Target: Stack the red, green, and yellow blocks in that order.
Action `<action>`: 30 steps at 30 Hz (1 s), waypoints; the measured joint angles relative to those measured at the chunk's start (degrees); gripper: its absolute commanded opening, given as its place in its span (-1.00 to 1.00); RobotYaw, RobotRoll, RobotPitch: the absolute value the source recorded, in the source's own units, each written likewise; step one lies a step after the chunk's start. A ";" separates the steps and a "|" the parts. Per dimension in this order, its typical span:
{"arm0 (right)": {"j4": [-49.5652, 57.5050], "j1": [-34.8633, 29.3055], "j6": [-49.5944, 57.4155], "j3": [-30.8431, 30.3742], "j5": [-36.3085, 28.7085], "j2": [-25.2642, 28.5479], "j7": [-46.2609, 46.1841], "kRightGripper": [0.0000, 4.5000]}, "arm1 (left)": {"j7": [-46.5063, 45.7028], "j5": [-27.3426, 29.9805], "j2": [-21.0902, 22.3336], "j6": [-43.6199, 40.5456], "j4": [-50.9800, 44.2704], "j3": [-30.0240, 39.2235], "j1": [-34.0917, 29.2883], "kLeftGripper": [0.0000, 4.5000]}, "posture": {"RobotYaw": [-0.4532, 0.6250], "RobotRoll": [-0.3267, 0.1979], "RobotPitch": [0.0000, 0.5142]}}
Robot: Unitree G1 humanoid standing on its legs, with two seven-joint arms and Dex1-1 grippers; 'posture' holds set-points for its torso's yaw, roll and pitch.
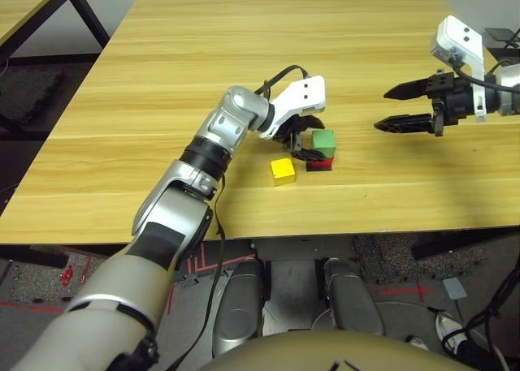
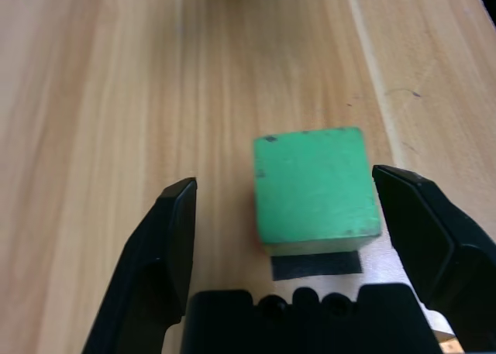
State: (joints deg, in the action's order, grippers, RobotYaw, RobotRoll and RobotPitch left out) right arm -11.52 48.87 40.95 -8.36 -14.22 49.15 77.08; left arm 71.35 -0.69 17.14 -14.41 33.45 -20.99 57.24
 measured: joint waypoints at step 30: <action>-3.66 2.14 -1.83 -1.19 0.09 -2.42 0.74 1.00 | -19.29 4.27 12.54 -35.28 -43.15 -1.94 -25.08 0.70 | 0.33 -0.23 -0.66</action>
State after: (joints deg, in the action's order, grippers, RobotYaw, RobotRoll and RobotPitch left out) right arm -15.18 51.01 39.13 -9.55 -14.13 46.72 77.82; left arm 52.06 3.58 29.69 -49.70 -9.71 -22.93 32.15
